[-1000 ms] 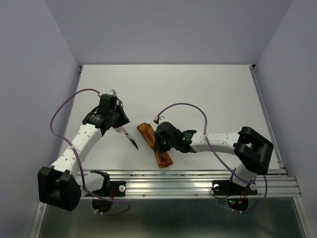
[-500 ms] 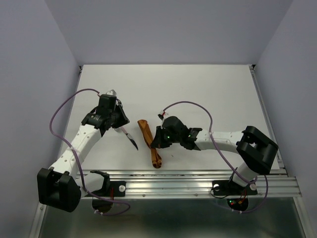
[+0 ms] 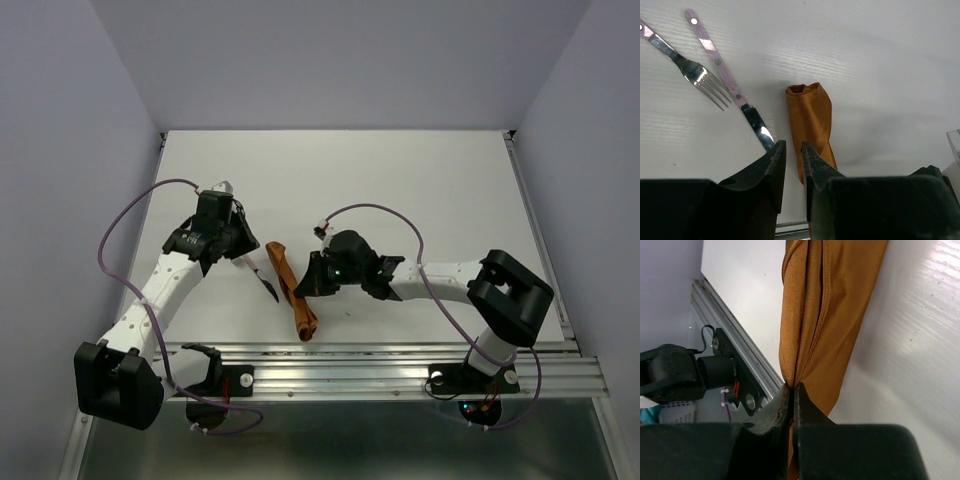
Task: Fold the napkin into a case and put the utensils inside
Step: Turn over the smaller rectangle-folded napkin at the center of the board.
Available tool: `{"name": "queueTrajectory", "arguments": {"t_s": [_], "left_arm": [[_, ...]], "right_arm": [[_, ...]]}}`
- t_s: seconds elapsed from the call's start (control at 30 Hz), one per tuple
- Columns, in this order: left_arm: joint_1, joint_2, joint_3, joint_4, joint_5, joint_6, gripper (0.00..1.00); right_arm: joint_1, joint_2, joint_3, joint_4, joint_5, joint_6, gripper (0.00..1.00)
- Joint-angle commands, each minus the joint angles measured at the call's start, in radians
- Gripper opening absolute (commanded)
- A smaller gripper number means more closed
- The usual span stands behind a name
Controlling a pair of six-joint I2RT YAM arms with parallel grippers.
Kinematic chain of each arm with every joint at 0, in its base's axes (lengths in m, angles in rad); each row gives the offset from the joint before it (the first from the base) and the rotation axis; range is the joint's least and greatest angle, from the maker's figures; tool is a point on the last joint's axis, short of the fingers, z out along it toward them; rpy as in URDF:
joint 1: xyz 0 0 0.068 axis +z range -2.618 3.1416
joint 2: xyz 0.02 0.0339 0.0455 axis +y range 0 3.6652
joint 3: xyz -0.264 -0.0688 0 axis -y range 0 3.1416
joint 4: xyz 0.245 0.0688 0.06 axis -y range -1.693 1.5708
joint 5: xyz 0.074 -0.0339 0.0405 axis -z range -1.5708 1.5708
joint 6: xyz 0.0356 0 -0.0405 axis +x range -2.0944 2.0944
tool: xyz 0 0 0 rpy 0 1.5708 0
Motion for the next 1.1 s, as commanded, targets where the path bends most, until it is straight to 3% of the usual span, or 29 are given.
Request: {"name": "queueTrajectory", "arguments": {"t_s": [0.0, 0.6, 0.77, 0.83, 0.93, 1.07], "left_arm": [[0.008, -0.023, 0.042, -0.015, 0.001, 0.024, 0.31], [0.006, 0.023, 0.039, 0.037, 0.085, 0.027, 0.31], [0.0, 0.042, 0.01, 0.077, 0.145, 0.017, 0.31], [-0.012, 0.055, -0.016, 0.114, 0.182, 0.01, 0.31], [-0.031, 0.082, -0.052, 0.189, 0.261, 0.0, 0.27], [-0.103, 0.173, -0.05, 0.251, 0.272, -0.02, 0.07]], "right_arm": [[-0.054, -0.006, -0.056, 0.176, -0.081, 0.046, 0.01], [-0.211, -0.07, -0.277, 0.264, -0.213, 0.001, 0.01], [-0.263, -0.084, -0.312, 0.259, -0.219, -0.02, 0.24], [-0.28, -0.106, -0.326, 0.25, -0.219, -0.034, 0.42], [-0.309, -0.13, -0.347, 0.225, -0.215, -0.049, 0.44], [-0.318, -0.197, -0.351, 0.129, -0.176, -0.092, 0.48]]}}
